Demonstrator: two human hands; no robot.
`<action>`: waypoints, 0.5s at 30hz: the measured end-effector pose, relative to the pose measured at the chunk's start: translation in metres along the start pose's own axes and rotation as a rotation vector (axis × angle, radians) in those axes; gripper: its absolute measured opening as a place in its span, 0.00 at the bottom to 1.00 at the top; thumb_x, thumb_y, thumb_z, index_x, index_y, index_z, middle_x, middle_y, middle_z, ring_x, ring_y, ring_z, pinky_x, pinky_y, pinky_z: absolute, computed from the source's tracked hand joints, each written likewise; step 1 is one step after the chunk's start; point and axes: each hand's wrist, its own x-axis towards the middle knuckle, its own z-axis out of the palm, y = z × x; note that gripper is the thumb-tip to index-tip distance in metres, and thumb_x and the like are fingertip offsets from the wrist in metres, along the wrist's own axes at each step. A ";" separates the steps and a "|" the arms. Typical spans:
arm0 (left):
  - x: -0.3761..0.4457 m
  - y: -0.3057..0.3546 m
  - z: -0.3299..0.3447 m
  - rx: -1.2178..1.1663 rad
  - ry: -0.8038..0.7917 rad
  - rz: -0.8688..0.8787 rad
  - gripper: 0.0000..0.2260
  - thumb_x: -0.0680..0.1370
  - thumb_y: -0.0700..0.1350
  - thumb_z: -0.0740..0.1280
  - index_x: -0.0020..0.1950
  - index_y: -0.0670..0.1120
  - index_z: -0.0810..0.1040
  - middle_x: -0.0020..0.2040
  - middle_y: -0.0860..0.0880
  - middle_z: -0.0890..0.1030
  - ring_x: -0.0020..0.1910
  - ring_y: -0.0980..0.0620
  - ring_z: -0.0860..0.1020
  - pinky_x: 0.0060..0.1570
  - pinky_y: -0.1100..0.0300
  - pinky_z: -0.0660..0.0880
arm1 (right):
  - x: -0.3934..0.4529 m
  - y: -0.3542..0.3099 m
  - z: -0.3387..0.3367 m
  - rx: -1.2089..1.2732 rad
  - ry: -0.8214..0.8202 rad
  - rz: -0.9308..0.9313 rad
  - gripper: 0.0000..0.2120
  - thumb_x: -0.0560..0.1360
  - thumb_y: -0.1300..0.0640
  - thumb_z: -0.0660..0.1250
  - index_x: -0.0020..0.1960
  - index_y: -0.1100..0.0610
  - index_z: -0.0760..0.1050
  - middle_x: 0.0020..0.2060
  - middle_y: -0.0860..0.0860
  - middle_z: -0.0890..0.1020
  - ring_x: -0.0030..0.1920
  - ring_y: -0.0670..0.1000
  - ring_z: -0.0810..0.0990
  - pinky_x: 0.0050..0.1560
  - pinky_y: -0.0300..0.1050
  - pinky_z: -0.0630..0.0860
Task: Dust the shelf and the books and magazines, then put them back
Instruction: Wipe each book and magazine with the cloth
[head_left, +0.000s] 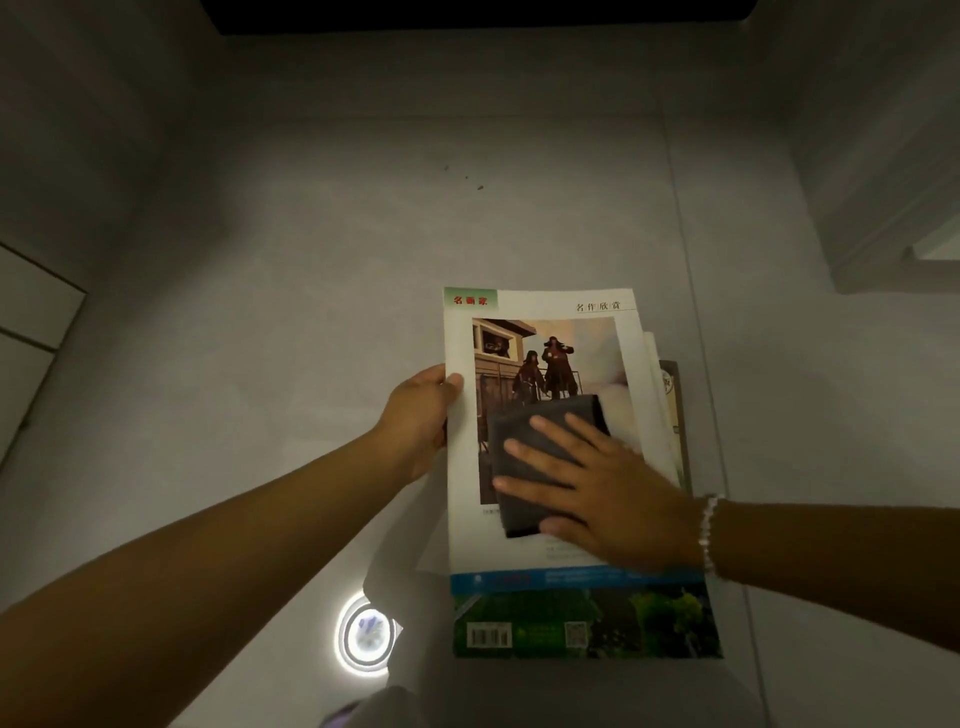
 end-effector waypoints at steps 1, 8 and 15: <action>-0.001 0.000 0.000 -0.009 0.006 0.006 0.11 0.83 0.43 0.55 0.61 0.48 0.75 0.59 0.45 0.79 0.57 0.43 0.78 0.57 0.45 0.75 | -0.002 0.010 0.000 -0.015 -0.002 -0.023 0.23 0.81 0.41 0.44 0.75 0.44 0.54 0.74 0.50 0.60 0.75 0.57 0.53 0.72 0.56 0.47; 0.009 0.002 0.003 -0.097 0.177 0.027 0.11 0.83 0.43 0.56 0.62 0.46 0.74 0.61 0.45 0.77 0.59 0.42 0.75 0.62 0.41 0.72 | 0.011 0.073 -0.006 -0.005 0.002 0.471 0.27 0.81 0.40 0.37 0.74 0.49 0.55 0.72 0.57 0.66 0.73 0.63 0.60 0.70 0.63 0.54; 0.006 -0.001 0.007 -0.124 0.212 0.014 0.10 0.83 0.42 0.55 0.60 0.48 0.74 0.59 0.46 0.77 0.58 0.44 0.74 0.63 0.45 0.71 | 0.011 -0.026 0.004 -0.053 0.050 0.043 0.23 0.79 0.42 0.48 0.73 0.44 0.59 0.73 0.49 0.63 0.73 0.56 0.58 0.73 0.61 0.50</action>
